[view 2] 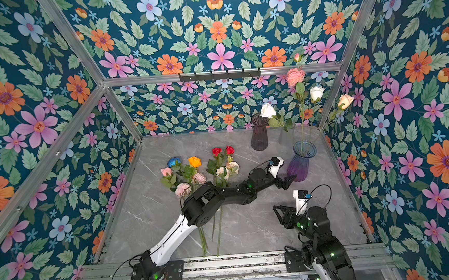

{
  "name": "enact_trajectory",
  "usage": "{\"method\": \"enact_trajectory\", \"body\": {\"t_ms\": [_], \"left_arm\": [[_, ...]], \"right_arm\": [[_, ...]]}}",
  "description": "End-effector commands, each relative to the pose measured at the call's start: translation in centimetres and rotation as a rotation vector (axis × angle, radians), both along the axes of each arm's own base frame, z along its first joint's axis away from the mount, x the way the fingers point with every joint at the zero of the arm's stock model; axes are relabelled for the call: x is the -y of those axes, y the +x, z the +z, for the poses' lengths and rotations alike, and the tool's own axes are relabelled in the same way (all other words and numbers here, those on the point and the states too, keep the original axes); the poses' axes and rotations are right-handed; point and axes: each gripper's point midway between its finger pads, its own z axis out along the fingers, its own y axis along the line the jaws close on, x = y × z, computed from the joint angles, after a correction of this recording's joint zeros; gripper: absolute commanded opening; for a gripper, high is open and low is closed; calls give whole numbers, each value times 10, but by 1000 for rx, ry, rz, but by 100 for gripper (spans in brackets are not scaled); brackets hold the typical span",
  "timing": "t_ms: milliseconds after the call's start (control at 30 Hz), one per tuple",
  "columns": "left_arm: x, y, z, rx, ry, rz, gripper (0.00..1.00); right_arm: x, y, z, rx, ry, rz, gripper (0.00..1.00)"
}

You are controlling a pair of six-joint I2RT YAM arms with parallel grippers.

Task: Arrange the flowers into the vase

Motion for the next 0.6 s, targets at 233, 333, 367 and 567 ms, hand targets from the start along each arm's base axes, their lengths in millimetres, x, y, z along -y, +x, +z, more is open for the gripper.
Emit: {"method": "enact_trajectory", "body": {"t_ms": [233,333,367,567], "left_arm": [[-130,58,89,7,-145,118,94],[-149,73,96,-20,-96,162,96],[-153,76,99,-28,-79,170,96],[-187,48,114,-7,-29,183,99]], "right_arm": [[3,2,1,7,-7,-20,48],[4,3,1,8,-9,-27,48],[4,3,0,5,-10,-28,48],[0,8,-3,-27,-27,-9,48]]}}
